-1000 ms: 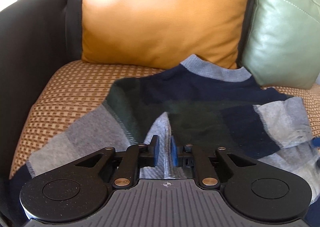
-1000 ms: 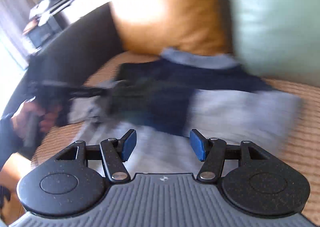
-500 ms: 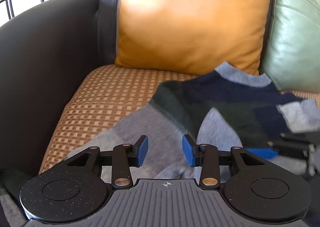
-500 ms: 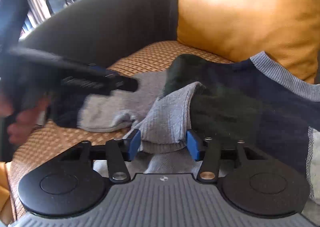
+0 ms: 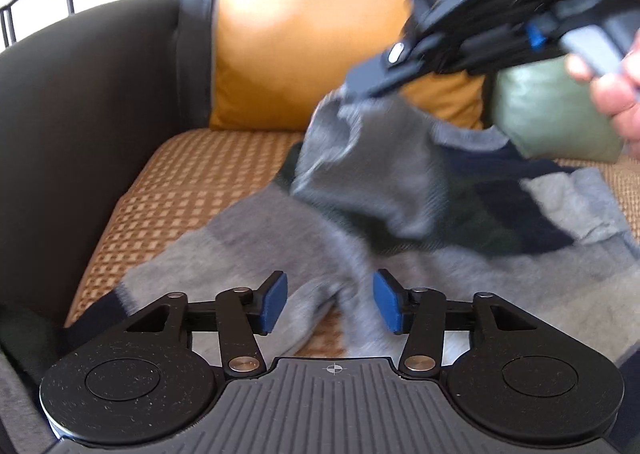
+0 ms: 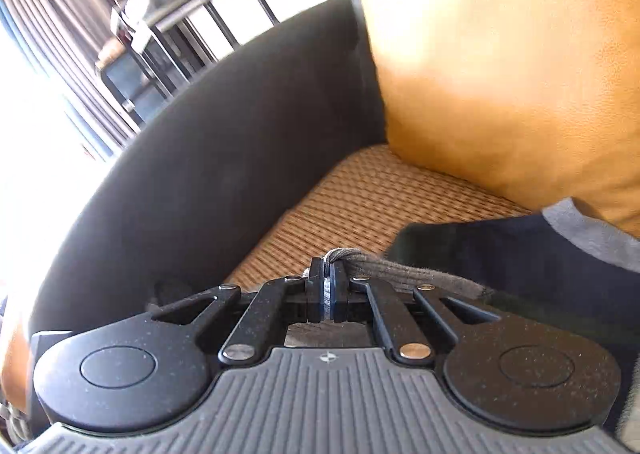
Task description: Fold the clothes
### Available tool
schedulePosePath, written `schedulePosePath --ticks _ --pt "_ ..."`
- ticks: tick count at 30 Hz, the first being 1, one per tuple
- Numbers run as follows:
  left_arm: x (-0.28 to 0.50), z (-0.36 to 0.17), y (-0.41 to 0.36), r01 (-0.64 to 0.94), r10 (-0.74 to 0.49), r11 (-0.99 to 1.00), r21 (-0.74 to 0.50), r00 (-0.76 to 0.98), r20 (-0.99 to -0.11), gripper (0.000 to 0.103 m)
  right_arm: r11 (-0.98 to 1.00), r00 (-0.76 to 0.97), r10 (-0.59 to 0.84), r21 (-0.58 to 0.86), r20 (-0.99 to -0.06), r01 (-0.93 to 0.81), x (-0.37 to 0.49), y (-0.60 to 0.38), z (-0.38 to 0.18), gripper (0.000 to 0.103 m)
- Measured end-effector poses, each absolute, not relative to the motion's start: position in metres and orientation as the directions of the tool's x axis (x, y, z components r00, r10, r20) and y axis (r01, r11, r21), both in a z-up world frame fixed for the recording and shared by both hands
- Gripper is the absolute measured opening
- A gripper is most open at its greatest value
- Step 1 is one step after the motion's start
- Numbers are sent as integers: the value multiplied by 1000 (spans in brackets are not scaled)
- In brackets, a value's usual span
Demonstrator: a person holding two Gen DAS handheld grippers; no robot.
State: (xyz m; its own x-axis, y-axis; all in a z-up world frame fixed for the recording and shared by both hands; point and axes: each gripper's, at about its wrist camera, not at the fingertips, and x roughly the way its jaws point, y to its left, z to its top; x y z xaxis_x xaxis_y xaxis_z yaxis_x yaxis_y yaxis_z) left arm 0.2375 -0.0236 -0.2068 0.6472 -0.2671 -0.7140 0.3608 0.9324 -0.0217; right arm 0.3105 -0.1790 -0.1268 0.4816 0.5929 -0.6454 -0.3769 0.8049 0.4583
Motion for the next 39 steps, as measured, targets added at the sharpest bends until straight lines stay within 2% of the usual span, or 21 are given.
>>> schedulePosePath --ticks 4,9,10,11,12,13,16,21,26,29,31,33,35,37,39 --pt "243 -210 -37 343 -254 939 -18 658 -709 66 845 458 532 414 -712 -339 318 -179 -143 4" --pt "241 -217 -25 299 -191 954 22 662 -725 66 837 463 546 456 -698 -301 324 -188 -164 6" --pt "240 -218 -17 271 -170 962 23 664 -728 66 831 478 555 468 -680 -300 325 -190 -166 16" --pt "239 -218 -8 243 -151 970 21 666 -731 66 825 491 564 478 -664 -301 324 -185 -167 52" --pt "237 -217 2 212 -134 977 15 670 -730 66 826 506 562 482 -655 -294 325 -188 -168 69" --pt "233 -216 14 179 -112 984 15 678 -727 66 837 540 541 470 -644 -278 322 -190 -166 75" --pt "214 -208 51 92 -26 994 55 700 -714 67 833 546 548 470 -634 -291 317 -198 -166 61" --pt "174 -192 110 -28 132 986 162 722 -679 76 839 509 544 444 -667 -315 298 -198 -166 62" --pt "162 -199 146 -103 231 970 222 681 -695 77 787 412 609 456 -677 -414 267 -157 -166 62" --pt "165 -207 159 -131 246 968 214 670 -701 77 754 356 635 448 -686 -481 253 -119 -165 62" --pt "173 -211 165 -118 189 982 148 659 -728 76 740 325 635 432 -701 -515 243 -95 -163 62" --pt "185 -218 167 -95 164 986 135 642 -749 74 729 301 636 427 -710 -535 235 -76 -163 62" --pt "194 -227 166 -54 161 985 164 627 -763 62 722 283 639 432 -715 -540 228 -60 -164 62" --pt "199 -233 171 -23 155 984 176 597 -787 4 717 266 640 437 -721 -543 222 -49 -166 62" --pt "198 -226 186 -29 103 994 106 583 -806 3 713 248 636 433 -731 -552 216 -38 -169 62"
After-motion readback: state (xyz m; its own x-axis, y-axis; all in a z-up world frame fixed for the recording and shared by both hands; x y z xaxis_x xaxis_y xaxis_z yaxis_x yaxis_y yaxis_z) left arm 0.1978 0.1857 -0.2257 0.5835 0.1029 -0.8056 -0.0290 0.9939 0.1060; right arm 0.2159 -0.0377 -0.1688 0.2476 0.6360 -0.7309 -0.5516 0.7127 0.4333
